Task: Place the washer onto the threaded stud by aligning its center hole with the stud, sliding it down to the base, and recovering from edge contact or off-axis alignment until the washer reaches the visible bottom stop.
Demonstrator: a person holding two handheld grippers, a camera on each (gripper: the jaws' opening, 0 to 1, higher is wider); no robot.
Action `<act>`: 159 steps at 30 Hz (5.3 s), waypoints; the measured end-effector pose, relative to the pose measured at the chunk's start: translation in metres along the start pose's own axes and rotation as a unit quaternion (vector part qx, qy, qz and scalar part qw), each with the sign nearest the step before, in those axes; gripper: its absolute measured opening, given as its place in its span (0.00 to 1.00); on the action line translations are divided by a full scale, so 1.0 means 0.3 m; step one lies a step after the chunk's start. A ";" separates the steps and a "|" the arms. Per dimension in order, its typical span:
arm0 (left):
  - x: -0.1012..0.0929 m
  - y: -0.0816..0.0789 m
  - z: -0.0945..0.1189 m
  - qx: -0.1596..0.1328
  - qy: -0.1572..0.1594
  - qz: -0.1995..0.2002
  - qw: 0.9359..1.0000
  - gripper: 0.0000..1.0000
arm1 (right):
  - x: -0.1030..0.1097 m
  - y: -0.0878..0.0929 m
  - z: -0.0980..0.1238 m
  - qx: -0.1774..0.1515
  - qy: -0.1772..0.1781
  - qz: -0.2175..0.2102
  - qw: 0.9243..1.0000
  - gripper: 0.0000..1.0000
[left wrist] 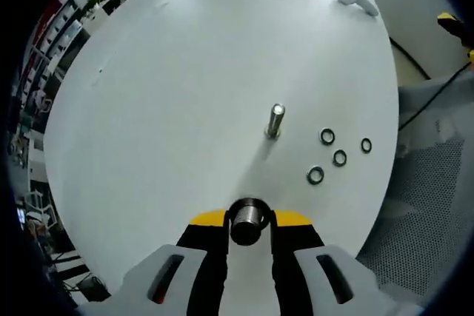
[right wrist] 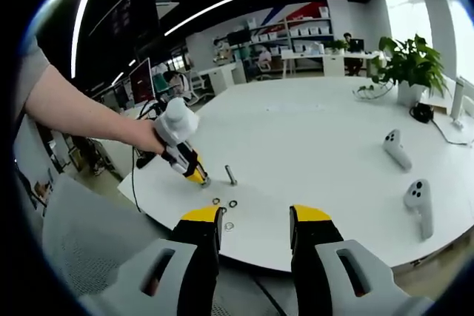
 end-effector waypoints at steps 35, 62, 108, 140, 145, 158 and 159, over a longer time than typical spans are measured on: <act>-0.037 0.151 0.121 -0.088 -0.050 0.105 0.989 0.32 | 0.023 0.005 -0.003 0.005 -0.022 0.008 1.000 0.38; -0.032 0.276 0.285 -0.128 -0.089 0.159 0.975 0.36 | 0.016 0.007 0.003 0.005 -0.011 0.013 1.000 0.38; 0.223 0.373 0.076 -0.110 -0.046 0.323 0.939 0.36 | -0.008 0.011 0.001 0.009 0.007 -0.014 1.000 0.36; 0.270 0.294 -0.006 -0.056 -0.043 0.253 0.965 0.21 | -0.016 0.012 0.001 0.012 0.016 -0.015 1.000 0.35; 0.225 0.301 -0.003 -0.037 -0.027 0.233 0.971 0.20 | -0.018 0.011 0.002 0.010 0.018 -0.017 1.000 0.34; 0.076 0.324 0.004 0.020 0.003 0.121 0.992 0.25 | -0.018 0.009 0.003 0.005 0.016 -0.019 1.000 0.34; 0.076 0.324 0.004 0.020 0.003 0.127 0.992 0.26 | -0.017 0.009 0.003 0.005 0.015 -0.019 1.000 0.34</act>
Point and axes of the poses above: the point that each gripper's makers call its tool centre point, and the gripper's own axes: z roughly backward along the fingers, x roughly to its left, y roughly out of its underside, the point moved 5 cm from there along z, roughly backward along the fingers, and after that the axes turned 3 degrees about y, right-handed, at the moved point
